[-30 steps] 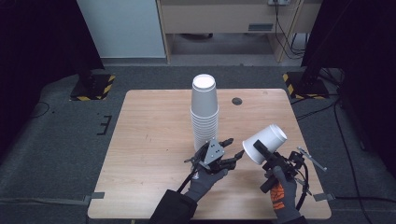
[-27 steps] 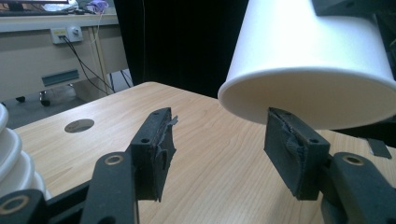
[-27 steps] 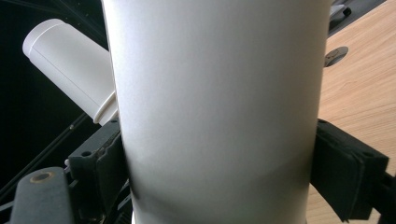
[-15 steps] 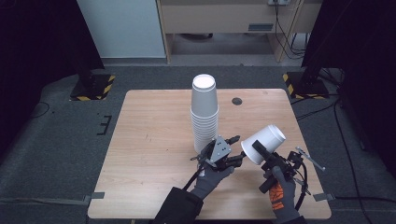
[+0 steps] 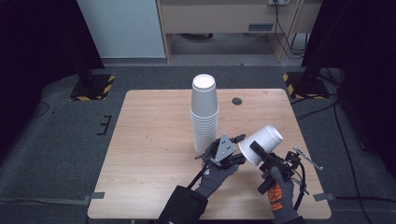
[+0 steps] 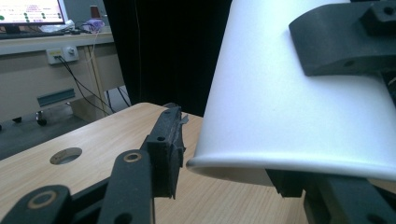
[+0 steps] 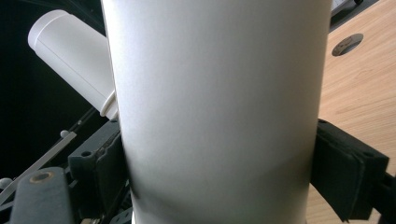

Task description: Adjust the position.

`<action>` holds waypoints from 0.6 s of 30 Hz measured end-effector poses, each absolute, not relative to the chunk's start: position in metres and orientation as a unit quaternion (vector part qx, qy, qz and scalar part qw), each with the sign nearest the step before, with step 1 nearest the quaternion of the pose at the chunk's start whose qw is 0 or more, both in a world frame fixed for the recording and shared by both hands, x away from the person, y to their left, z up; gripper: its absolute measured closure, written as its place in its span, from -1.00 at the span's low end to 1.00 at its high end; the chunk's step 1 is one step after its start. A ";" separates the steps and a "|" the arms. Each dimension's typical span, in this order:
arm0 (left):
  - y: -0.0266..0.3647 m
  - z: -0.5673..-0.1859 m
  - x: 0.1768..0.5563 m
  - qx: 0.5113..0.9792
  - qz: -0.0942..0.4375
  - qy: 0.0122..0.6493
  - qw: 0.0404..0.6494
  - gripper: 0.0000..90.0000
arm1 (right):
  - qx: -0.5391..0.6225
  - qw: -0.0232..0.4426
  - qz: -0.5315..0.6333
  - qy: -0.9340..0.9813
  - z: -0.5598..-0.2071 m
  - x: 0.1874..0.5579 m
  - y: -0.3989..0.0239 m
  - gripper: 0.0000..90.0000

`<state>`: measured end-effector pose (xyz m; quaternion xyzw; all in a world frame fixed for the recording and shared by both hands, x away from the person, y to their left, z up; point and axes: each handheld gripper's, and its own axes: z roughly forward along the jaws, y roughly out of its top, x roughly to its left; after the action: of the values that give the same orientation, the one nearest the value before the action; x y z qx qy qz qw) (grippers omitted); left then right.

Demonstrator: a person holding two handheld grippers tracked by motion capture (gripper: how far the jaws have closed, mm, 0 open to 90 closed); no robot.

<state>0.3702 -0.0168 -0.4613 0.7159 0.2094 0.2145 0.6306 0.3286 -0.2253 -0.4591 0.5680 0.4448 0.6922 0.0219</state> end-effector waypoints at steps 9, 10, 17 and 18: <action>-0.015 -0.461 0.370 0.716 0.227 0.197 0.630 0.36 | 0.568 0.015 0.692 0.445 -0.460 0.329 -0.225 -0.67; -0.014 -0.462 0.370 0.715 0.228 0.197 0.631 0.36 | 0.568 0.015 0.692 0.445 -0.460 0.329 -0.225 -0.67; -0.006 -0.463 0.370 0.713 0.240 0.196 0.629 0.67 | 0.565 -0.001 0.694 0.446 -0.461 0.330 -0.224 -0.68; -0.005 -0.463 0.370 0.714 0.240 0.195 0.628 0.70 | 0.564 -0.001 0.694 0.447 -0.461 0.331 -0.224 -0.68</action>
<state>0.3695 -0.0054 -0.4628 0.7142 0.1947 0.2401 0.6280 0.3305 -0.2238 -0.4609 0.5644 0.4470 0.6940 -0.0010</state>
